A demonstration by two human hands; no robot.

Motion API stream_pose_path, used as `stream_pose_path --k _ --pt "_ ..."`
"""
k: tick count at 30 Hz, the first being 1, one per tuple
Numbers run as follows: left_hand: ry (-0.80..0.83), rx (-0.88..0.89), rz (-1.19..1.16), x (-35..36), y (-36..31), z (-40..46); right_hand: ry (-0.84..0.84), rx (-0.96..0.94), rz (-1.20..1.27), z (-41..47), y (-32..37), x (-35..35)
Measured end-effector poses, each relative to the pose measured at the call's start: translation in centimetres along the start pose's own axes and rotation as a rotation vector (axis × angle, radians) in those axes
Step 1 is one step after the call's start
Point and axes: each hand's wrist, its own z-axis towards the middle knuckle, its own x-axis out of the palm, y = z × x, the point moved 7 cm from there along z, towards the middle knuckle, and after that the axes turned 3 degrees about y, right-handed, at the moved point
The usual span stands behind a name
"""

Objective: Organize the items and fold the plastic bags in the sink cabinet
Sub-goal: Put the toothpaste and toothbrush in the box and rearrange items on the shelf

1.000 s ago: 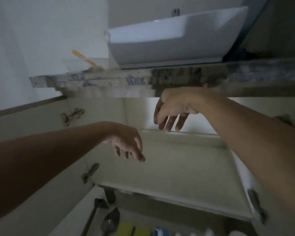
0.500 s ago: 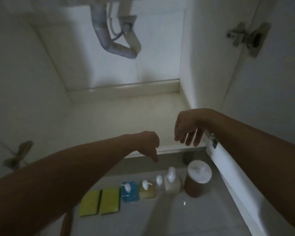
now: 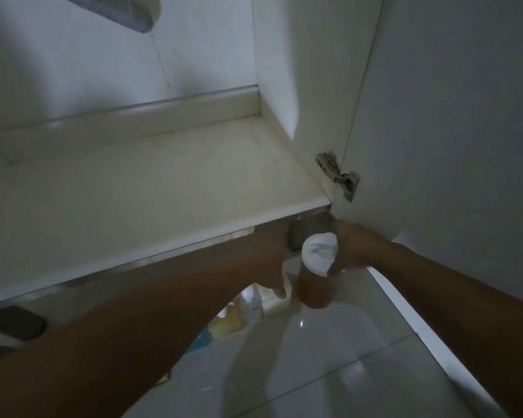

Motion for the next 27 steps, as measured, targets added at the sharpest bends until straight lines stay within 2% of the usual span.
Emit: stream_pose_path --k 4,8,12,16,22,27 --pt "-0.068 -0.001 0.034 0.5 -0.2 1.5 -0.108 -0.055 0.164 0.8 -1.7 2.3" --pt "-0.133 0.087 0.012 -0.3 -1.6 2.7 -0.228 -0.144 0.346 0.3 -2.5 3.1" --pt "-0.11 0.122 -0.107 -0.3 -2.6 4.0 -0.261 -0.13 0.47 0.9 -3.9 5.2" --pt "-0.15 0.159 -0.096 -0.5 -3.6 4.2 -0.29 -0.126 0.591 1.0 -4.7 6.4" --pt "-0.276 0.242 -0.069 -3.1 -4.5 1.9 -0.403 -0.169 0.674 -1.1 -4.7 4.6" --pt "-0.336 0.307 -0.111 -7.5 -4.4 -2.3 -0.385 -0.204 0.664 -4.4 -3.0 0.5"
